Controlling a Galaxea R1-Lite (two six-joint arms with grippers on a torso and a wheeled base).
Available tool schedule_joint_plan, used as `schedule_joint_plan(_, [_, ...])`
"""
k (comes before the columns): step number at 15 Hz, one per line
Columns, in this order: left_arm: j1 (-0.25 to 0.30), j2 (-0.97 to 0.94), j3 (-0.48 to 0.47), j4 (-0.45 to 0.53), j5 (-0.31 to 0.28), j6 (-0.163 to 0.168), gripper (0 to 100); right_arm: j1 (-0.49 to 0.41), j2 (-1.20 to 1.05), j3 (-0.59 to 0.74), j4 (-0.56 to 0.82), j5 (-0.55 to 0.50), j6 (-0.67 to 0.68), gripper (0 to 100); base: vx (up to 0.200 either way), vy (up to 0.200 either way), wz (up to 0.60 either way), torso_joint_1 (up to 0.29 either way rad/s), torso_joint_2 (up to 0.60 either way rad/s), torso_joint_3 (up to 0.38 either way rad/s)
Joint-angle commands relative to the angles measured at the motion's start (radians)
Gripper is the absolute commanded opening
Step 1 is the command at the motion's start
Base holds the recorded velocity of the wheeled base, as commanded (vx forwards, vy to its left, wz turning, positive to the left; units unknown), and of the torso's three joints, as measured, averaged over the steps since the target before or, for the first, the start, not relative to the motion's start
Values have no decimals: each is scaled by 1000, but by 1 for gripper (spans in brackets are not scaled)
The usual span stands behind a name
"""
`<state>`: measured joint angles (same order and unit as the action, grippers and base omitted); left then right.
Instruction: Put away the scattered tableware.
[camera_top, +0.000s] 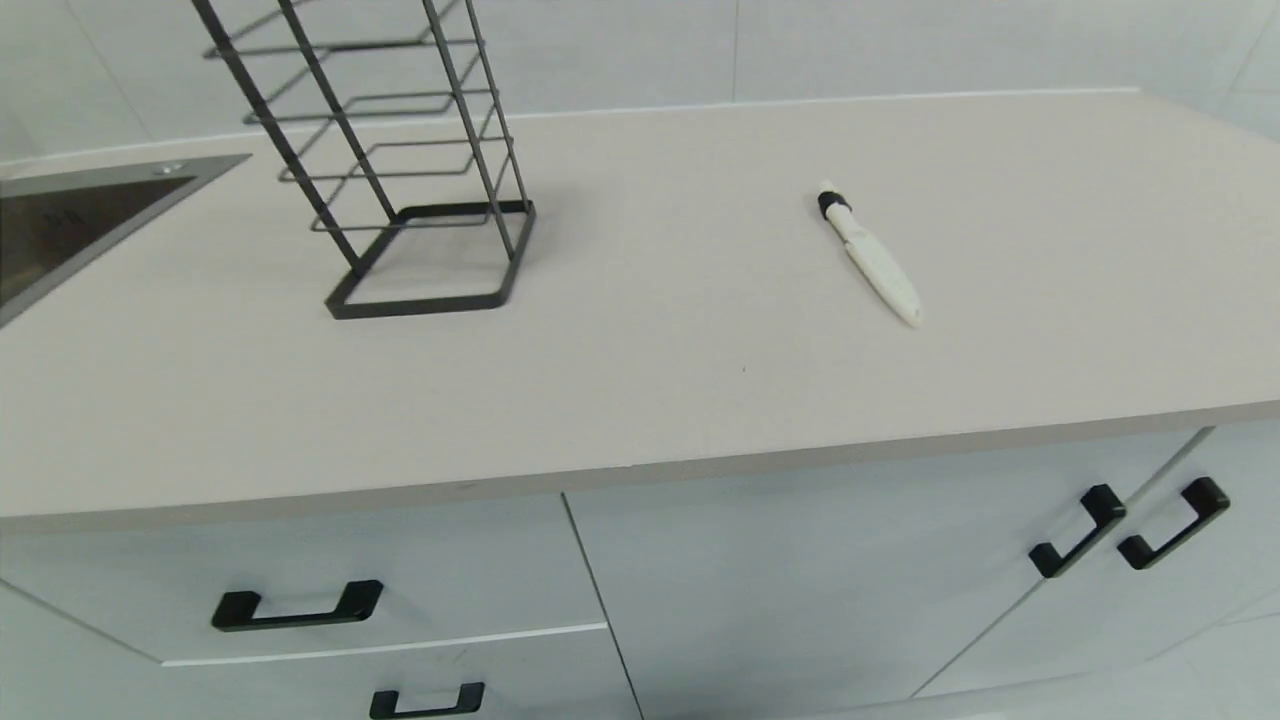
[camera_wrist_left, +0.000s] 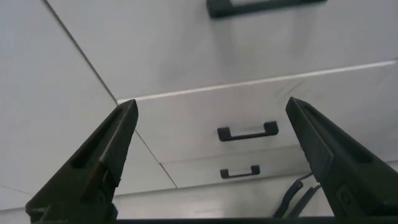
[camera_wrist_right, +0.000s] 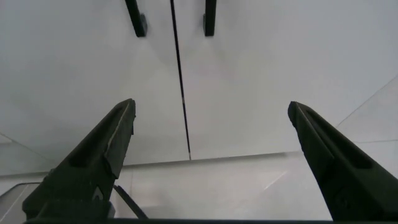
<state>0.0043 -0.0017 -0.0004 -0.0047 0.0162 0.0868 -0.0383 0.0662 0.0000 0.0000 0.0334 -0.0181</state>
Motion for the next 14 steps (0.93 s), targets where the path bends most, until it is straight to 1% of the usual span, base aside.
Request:
schedule_joint_plan(1, [0, 2, 0, 2, -1, 1, 100, 0, 0, 0, 0, 0, 0, 100, 0, 0, 0, 139, -613, -105])
schedule_joint_plan(3, [0, 2, 0, 2, -1, 1, 100, 0, 0, 0, 0, 0, 0, 100, 0, 0, 0, 203, -510, -181])
schedule_joint_plan(4, [0, 2, 0, 3, 1, -7, 100, 0, 1, 0, 0, 0, 0, 100, 0, 0, 0, 237, -486, -212])
schedule_joint_plan(6, [0, 2, 0, 3, 1, -9, 100, 0, 1, 0, 0, 0, 0, 100, 0, 0, 0, 210, -474, -210])
schedule_joint_plan(9, [0, 2, 0, 3, 1, -10, 100, 0, 1, 0, 0, 0, 0, 100, 0, 0, 0, 93, -486, -217])
schedule_joint_plan(12, [0, 2, 0, 5, 1, -9, 100, 0, 0, 0, 0, 0, 0, 100, 0, 0, 0, 393, -482, -232])
schedule_joint_plan(14, [0, 2, 0, 5, 1, -13, 100, 0, 0, 0, 0, 0, 0, 100, 0, 0, 0, 308, -503, -239])
